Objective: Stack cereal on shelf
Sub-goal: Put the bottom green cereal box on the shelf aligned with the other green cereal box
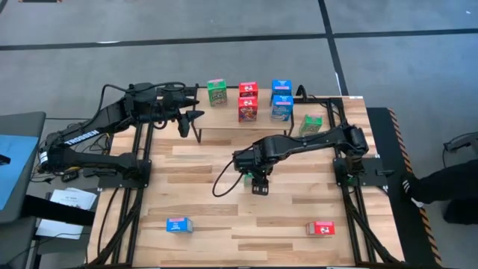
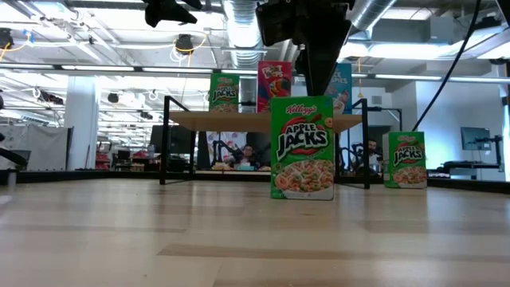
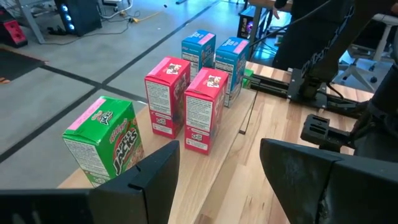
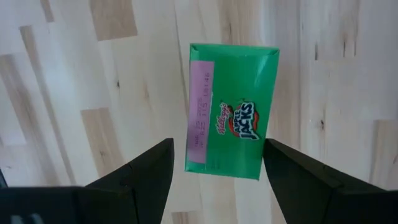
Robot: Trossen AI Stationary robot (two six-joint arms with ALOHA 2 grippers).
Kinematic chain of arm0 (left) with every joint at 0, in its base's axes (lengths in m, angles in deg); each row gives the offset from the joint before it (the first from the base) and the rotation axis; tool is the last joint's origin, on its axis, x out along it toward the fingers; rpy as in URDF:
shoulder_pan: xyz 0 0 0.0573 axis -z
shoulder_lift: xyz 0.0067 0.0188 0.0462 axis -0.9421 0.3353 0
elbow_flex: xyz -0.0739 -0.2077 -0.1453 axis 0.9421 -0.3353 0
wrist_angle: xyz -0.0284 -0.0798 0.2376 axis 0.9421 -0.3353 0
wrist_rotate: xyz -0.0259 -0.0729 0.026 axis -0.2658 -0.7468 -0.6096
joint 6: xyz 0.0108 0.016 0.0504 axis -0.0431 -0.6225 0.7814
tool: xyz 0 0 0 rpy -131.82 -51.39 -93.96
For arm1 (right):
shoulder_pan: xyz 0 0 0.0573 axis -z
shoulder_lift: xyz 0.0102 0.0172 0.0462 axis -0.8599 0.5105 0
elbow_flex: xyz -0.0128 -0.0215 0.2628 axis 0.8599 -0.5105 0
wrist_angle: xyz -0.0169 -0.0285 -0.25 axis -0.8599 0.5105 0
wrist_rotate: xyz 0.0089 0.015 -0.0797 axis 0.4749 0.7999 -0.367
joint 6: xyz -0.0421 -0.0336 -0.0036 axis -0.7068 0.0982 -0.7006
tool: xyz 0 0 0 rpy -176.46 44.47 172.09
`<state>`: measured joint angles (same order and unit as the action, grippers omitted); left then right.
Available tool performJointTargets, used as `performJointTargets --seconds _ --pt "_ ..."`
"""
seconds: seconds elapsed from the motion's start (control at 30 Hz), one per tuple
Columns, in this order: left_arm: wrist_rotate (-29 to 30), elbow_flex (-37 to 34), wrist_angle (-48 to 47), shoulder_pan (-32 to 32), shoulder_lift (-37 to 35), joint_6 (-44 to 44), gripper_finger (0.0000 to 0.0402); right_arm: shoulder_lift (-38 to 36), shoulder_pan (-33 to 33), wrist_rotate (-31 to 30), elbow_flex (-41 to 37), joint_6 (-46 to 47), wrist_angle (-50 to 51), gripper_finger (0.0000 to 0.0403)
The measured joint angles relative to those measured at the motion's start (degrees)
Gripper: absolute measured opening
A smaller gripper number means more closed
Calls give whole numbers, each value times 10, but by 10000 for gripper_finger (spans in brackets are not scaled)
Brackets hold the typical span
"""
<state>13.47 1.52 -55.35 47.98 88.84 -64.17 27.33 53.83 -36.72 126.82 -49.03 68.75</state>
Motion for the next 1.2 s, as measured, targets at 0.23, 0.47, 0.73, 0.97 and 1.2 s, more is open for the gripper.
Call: performJointTargets --seconds 0.23,0.47,0.73,0.97,1.2 --pt "0 0 0 0 0 0 213 19 -8 2 2 5 -7 272" --pt "0 0 0 0 0 0 213 32 -8 -2 1 5 0 272" --pt "0 0 0 0 0 0 213 32 -9 -39 1 5 -1 256" --pt "0 0 -4 0 0 11 213 32 -9 -38 1 -5 6 192" --pt "0 0 -19 0 0 44 213 32 -12 -31 28 -26 26 167"
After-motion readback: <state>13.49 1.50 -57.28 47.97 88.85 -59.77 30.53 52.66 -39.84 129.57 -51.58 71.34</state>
